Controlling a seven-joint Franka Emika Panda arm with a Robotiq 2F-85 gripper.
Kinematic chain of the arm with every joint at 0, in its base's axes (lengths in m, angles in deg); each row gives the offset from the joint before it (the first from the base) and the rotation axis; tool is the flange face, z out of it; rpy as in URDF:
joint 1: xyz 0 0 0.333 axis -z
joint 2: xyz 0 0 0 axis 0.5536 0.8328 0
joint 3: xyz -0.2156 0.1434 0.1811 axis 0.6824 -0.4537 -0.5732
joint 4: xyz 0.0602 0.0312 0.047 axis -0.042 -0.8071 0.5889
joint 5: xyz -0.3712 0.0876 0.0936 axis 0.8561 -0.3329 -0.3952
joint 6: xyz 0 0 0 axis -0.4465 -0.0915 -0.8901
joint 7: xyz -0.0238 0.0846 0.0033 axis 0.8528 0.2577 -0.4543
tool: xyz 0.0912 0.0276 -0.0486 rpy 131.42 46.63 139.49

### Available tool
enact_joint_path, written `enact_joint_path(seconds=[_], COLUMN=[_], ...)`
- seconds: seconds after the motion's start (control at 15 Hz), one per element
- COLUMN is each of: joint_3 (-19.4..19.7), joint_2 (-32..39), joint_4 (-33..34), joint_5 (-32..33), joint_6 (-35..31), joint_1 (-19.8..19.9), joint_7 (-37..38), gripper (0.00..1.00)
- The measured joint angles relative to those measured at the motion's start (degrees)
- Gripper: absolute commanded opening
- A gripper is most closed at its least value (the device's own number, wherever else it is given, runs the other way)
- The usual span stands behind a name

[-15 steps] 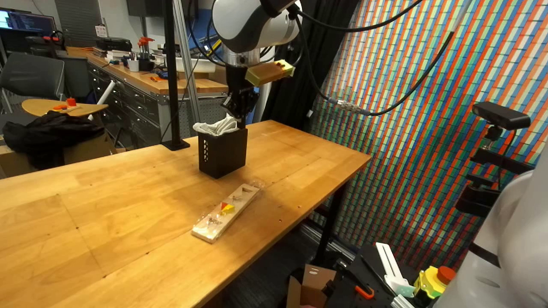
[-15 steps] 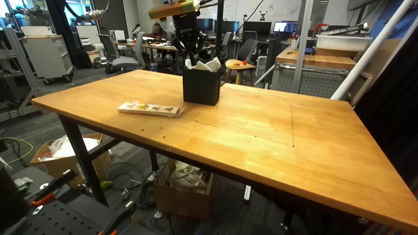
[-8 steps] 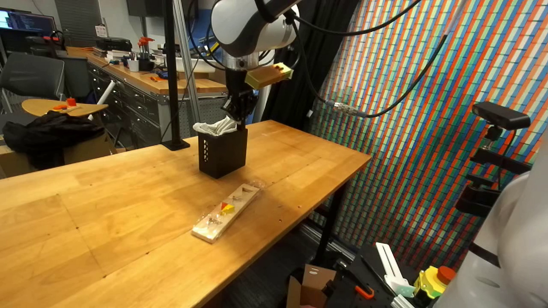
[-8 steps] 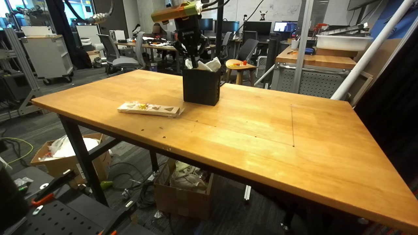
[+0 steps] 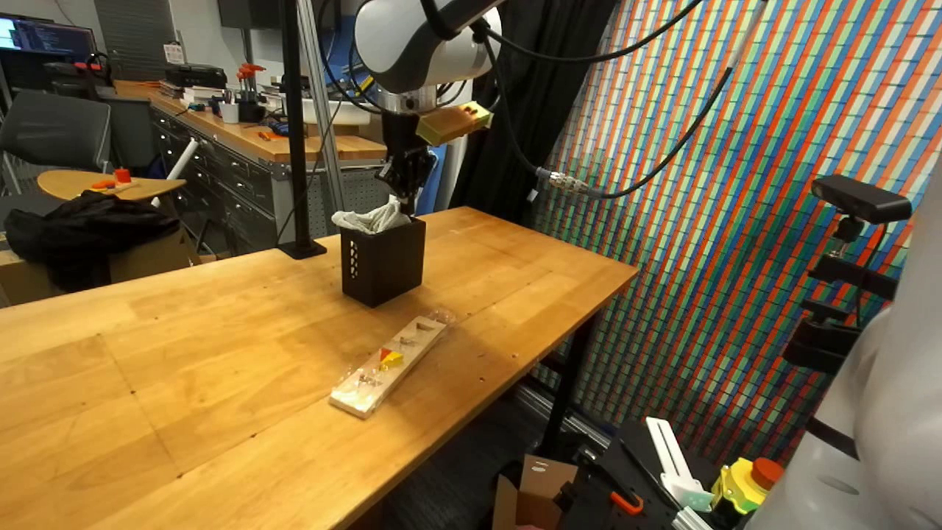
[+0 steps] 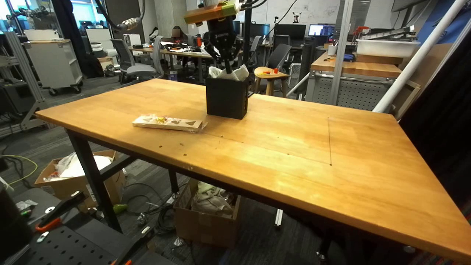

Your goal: Put the white cloth inside the black object

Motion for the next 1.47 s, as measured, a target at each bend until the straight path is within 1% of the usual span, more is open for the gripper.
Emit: enact_joint_path(seconds=[0.4,0.73,1.13,1.47], joint_3=[-0.08,-0.08,-0.09,-0.36], joint_2=[4.3,7.43,10.8,16.02], joint_4=[5.45,8.58,11.11,13.38], joint_5=[-1.48,-3.77,-7.97,-11.8], joint_6=[0.87,2.29,3.42,6.65], joint_1=[0.09,0.29,1.42,2.75], joint_7=[-3.14,-4.68,-7.45,-9.87], gripper=[0.0,0.0,0.0,0.0])
